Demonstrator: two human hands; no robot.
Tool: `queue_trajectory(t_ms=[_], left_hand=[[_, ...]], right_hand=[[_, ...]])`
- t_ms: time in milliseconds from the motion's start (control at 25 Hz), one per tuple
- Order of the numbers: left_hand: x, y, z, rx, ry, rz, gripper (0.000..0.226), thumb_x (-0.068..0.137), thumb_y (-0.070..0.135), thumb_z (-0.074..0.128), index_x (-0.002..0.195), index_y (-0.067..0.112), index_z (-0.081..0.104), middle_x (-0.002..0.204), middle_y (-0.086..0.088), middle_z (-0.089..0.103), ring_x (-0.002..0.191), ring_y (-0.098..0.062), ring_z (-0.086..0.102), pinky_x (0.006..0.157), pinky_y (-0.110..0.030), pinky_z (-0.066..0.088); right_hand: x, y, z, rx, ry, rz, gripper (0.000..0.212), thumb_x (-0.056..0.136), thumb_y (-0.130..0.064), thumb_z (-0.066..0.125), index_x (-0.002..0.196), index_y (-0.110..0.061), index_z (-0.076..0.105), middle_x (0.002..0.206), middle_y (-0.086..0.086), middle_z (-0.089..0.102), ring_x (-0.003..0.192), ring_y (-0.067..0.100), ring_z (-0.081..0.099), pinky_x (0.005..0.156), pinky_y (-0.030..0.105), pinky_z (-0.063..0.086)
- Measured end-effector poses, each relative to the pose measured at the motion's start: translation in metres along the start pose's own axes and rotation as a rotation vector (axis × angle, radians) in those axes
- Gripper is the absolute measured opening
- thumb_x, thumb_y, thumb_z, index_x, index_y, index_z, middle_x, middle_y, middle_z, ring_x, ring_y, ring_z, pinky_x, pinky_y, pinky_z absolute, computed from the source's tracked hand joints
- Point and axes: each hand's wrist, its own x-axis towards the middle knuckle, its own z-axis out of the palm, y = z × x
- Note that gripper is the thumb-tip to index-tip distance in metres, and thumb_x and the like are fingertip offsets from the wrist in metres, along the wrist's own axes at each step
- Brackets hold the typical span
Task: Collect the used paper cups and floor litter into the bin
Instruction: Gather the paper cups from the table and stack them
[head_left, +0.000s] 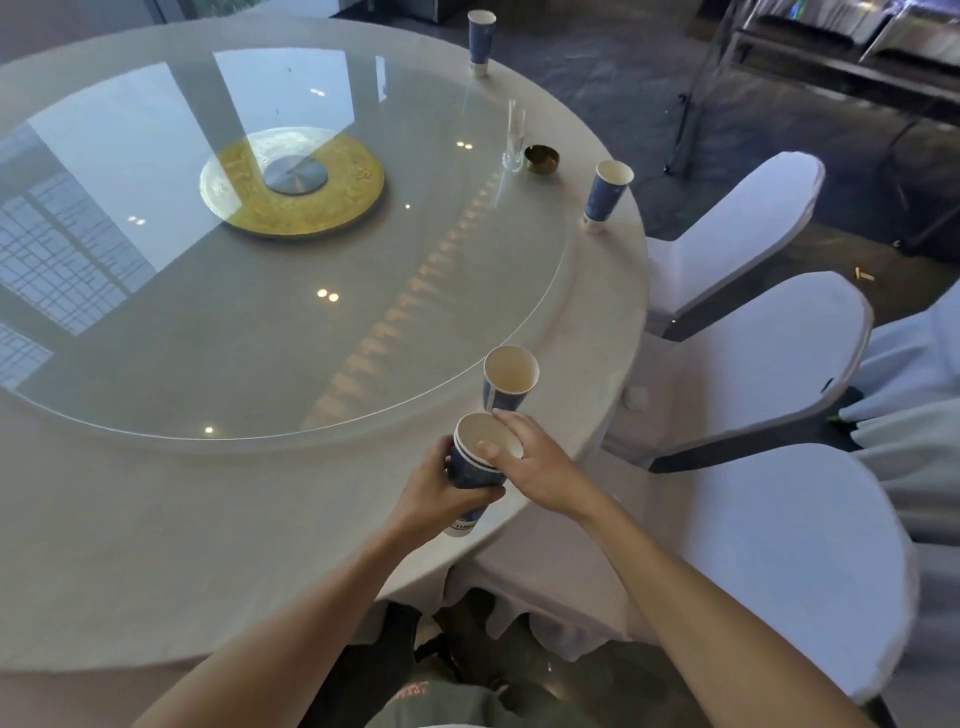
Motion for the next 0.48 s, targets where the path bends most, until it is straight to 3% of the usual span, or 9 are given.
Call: queue_trajectory(t_ms=[120, 200, 320, 400, 480], left_hand=[[0.005, 0.0, -0.007, -0.023, 0.016, -0.031, 0.065, 0.071, 0.015, 0.092, 0.126, 0.026, 0.059, 0.105, 0.006, 0.073, 0.09, -0.001, 0.073, 0.069, -0.016, 0.057], [0.006, -0.002, -0.013, -0.034, 0.024, -0.05, 0.064, 0.071, 0.017, 0.092, 0.125, 0.025, 0.06, 0.106, 0.004, 0.074, 0.09, -0.002, 0.073, 0.07, -0.017, 0.056], [-0.003, -0.011, -0.025, -0.018, 0.056, -0.096, 0.07, 0.062, 0.033, 0.094, 0.123, 0.031, 0.061, 0.108, 0.006, 0.075, 0.098, -0.011, 0.074, 0.082, -0.034, 0.063], [-0.01, -0.017, -0.032, -0.021, 0.085, -0.14, 0.074, 0.058, 0.039, 0.094, 0.123, 0.035, 0.06, 0.109, 0.008, 0.074, 0.1, -0.014, 0.075, 0.089, -0.043, 0.063], [-0.018, -0.02, -0.037, -0.014, 0.102, -0.152, 0.074, 0.058, 0.039, 0.094, 0.124, 0.034, 0.06, 0.11, 0.009, 0.074, 0.102, -0.013, 0.074, 0.092, -0.044, 0.062]], right_hand=[[0.019, -0.006, -0.006, -0.075, 0.253, -0.029, 0.055, 0.096, -0.04, 0.068, 0.142, -0.013, 0.056, 0.139, 0.006, 0.057, 0.132, 0.021, 0.053, 0.102, 0.026, 0.039], [0.038, -0.005, -0.014, -0.185, 0.412, -0.019, 0.065, 0.09, -0.033, 0.073, 0.147, -0.013, 0.049, 0.145, 0.011, 0.051, 0.134, 0.029, 0.049, 0.106, 0.035, 0.04], [0.068, 0.003, -0.024, -0.467, 0.292, 0.023, 0.085, 0.086, -0.03, 0.073, 0.159, -0.023, 0.031, 0.169, 0.017, 0.016, 0.152, 0.041, 0.023, 0.119, 0.047, 0.032], [0.082, 0.007, -0.029, -0.577, 0.156, 0.051, 0.094, 0.085, -0.036, 0.073, 0.163, -0.033, 0.02, 0.173, 0.013, -0.008, 0.158, 0.041, 0.004, 0.123, 0.051, 0.025], [0.097, 0.009, -0.028, -0.662, 0.077, 0.039, 0.102, 0.083, -0.041, 0.075, 0.164, -0.038, 0.013, 0.172, 0.008, -0.019, 0.158, 0.042, -0.005, 0.125, 0.053, 0.022]])
